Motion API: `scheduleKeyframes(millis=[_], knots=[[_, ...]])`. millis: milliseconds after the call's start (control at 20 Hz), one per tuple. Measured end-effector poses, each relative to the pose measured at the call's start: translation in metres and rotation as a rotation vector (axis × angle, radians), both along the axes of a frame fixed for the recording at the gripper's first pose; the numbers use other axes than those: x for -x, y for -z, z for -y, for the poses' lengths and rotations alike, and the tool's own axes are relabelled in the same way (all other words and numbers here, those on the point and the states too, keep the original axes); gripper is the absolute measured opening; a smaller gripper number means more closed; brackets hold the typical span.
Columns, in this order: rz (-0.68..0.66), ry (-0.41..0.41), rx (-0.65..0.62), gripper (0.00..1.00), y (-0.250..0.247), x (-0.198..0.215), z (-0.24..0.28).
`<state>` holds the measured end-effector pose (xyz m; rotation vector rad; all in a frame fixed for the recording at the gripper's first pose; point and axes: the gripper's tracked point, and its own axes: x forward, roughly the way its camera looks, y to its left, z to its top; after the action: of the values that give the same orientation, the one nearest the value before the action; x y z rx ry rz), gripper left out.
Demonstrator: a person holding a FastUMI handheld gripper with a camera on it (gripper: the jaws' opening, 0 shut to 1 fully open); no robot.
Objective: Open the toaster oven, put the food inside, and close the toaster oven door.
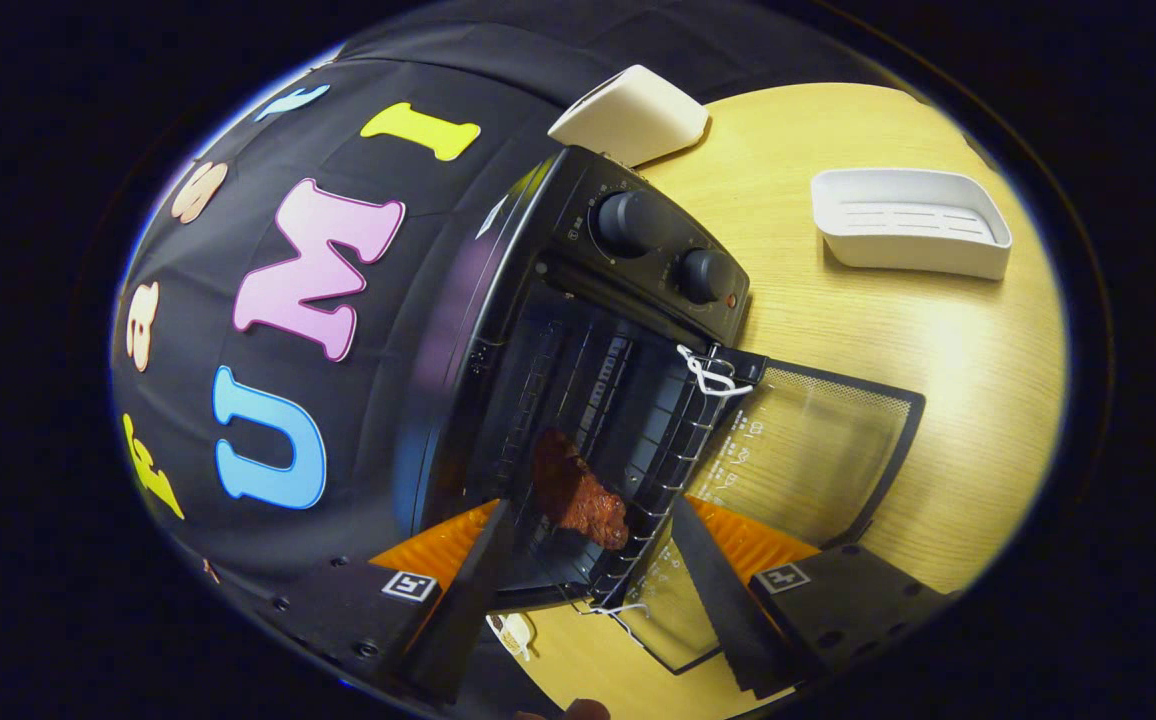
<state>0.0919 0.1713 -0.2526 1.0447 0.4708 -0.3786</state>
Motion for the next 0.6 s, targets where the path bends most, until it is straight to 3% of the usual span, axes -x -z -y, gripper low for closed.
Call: scheduleKeyframes(millis=[400, 600], knots=[[0.055, -0.138, 0.218, 0.98, -0.017, 0.043, -0.019], [0.010, -0.234, 0.366, 0.99, -0.007, 0.072, -0.027]])
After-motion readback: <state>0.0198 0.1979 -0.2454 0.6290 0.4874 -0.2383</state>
